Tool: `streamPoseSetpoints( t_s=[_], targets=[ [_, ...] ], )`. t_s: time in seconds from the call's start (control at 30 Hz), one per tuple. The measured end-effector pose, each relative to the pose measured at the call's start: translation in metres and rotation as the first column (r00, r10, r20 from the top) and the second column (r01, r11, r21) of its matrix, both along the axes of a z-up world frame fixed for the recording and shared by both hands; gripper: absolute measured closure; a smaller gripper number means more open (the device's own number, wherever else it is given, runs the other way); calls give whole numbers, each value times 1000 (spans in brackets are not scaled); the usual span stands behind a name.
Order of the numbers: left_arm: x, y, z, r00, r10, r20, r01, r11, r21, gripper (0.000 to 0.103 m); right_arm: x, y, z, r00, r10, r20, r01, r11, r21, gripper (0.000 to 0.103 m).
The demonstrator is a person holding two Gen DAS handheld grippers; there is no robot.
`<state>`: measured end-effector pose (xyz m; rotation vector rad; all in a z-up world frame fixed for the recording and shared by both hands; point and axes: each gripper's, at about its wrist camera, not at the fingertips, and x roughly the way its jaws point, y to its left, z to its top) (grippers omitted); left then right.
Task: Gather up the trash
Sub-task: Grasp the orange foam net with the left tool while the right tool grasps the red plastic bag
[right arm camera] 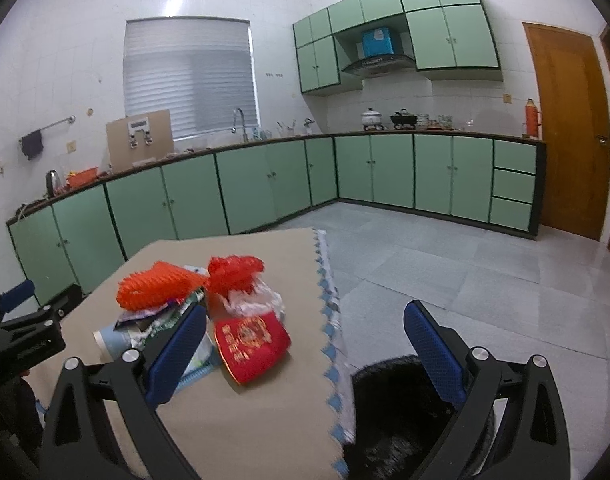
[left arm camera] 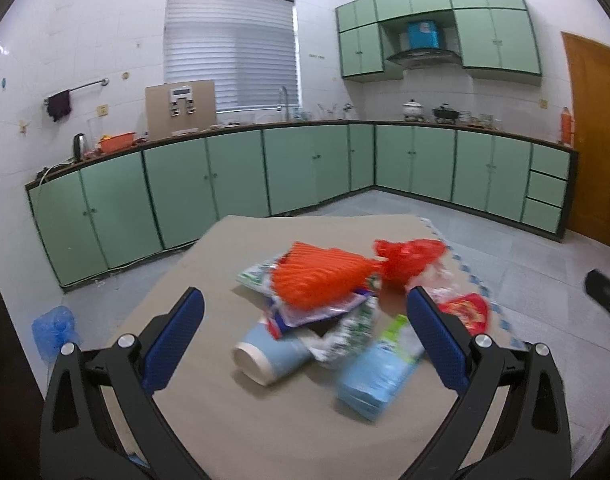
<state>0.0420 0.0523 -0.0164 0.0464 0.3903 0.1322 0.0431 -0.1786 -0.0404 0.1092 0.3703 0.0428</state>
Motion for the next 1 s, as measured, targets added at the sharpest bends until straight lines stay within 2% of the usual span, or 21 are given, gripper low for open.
streamPoseSetpoints(
  t_s=[0.13,0.27,0.63,0.77,0.87,1.0],
  targets=[
    [21,21,-6,1000,22,10,-22,1000,7,5,23,11,-5,999,37,14,-37,999,9,6],
    [42,29,-13,1000,-2,10,2,1000,1,5,57,25,-11,997,71,12,-72,997,22,6],
    [101,24,-34,999,-33,-36,33,999,5,5,123,43,-19,996,90,-13,-90,996,18,6],
    [115,21,-41,997,-46,-53,47,999,12,5,147,47,-28,995,89,-50,-88,996,24,6],
    [123,19,-46,995,-60,-75,60,998,3,9,163,51,-34,992,97,-82,-94,995,34,6],
    [130,19,-51,992,-77,-100,77,997,-3,24,184,58,-42,986,116,-124,-113,993,30,6]
  ],
)
